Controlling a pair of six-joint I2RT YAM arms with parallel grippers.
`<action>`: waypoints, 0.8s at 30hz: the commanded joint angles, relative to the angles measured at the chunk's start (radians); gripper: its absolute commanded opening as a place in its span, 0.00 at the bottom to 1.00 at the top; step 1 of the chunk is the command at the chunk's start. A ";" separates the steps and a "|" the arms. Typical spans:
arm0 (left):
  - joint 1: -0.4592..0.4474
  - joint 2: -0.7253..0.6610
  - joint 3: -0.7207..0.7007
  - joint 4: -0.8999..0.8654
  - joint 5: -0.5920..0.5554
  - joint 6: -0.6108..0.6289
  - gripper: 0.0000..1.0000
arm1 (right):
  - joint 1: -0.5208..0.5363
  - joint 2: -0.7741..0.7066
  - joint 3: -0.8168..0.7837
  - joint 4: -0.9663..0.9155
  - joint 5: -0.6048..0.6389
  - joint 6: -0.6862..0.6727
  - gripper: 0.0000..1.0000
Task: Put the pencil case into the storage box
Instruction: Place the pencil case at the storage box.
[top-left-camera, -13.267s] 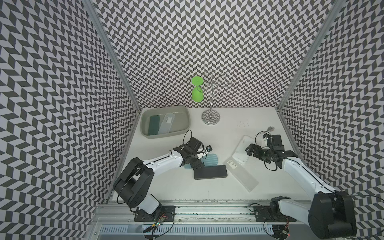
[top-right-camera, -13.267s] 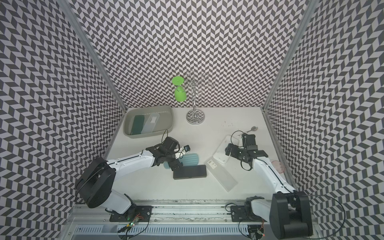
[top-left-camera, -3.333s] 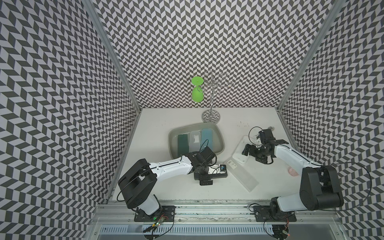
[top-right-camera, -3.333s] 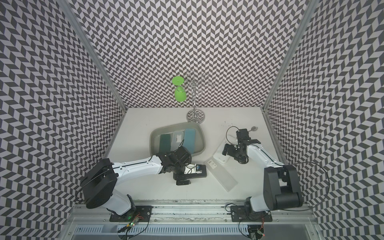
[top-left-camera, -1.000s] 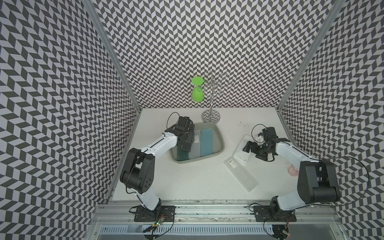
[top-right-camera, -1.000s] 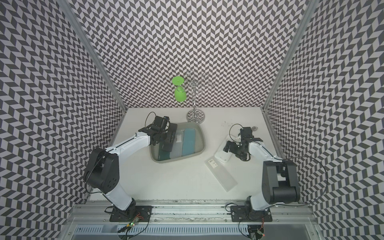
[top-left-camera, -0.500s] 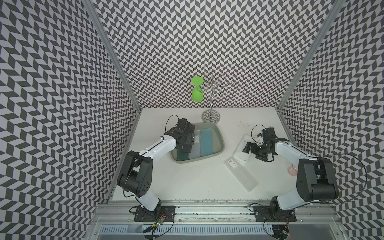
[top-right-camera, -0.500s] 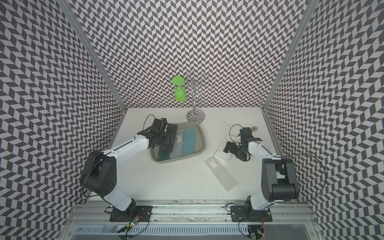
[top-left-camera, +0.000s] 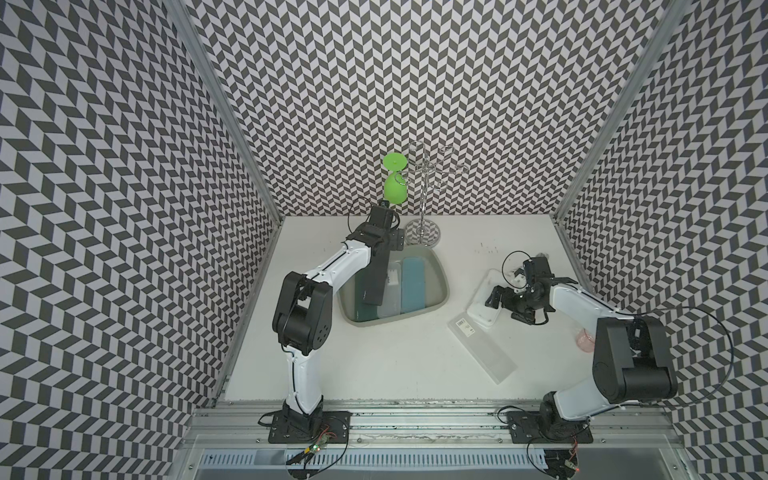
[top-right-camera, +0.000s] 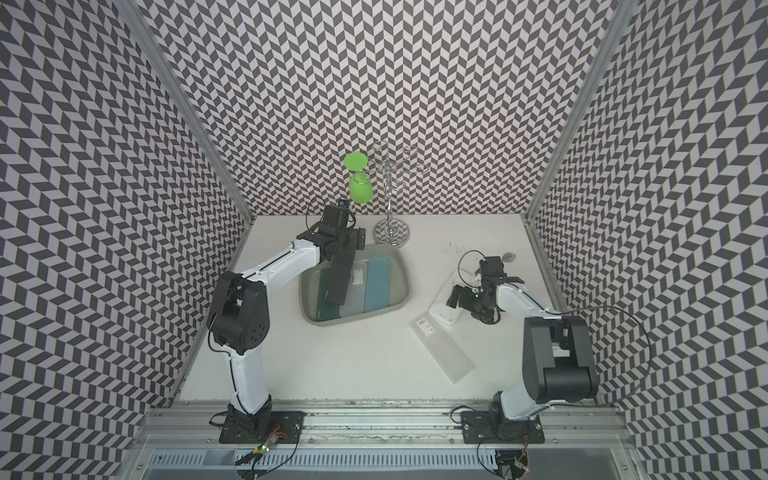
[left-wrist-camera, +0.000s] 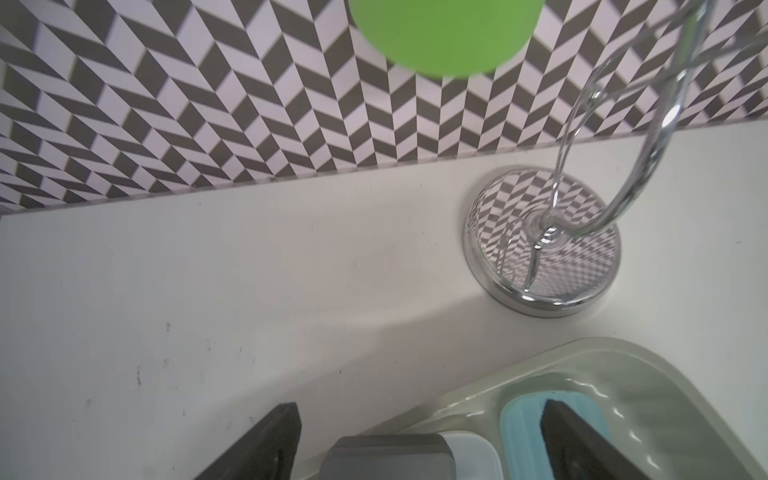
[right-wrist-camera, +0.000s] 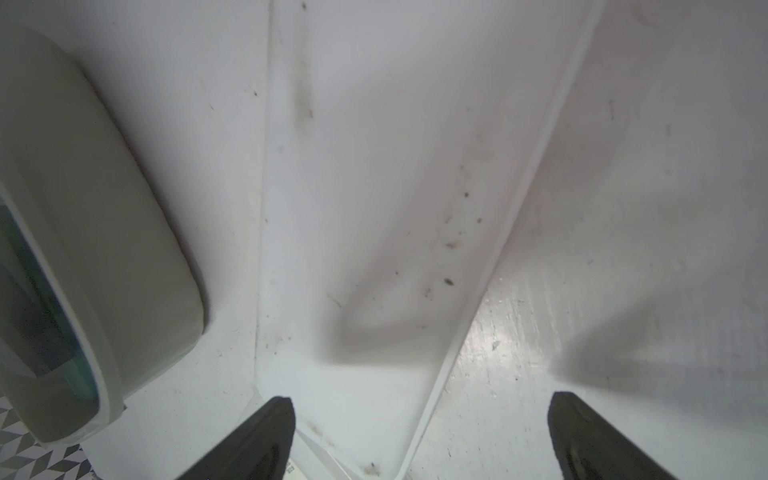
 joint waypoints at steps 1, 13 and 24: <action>0.015 0.033 0.005 0.005 -0.025 0.024 0.96 | -0.006 -0.035 -0.023 0.037 -0.012 0.003 1.00; 0.072 -0.127 -0.253 0.009 -0.079 0.103 0.95 | -0.006 -0.054 -0.048 0.060 -0.018 0.025 0.99; 0.048 -0.278 -0.417 0.011 -0.006 0.102 0.93 | -0.006 -0.052 -0.046 0.056 -0.014 0.025 1.00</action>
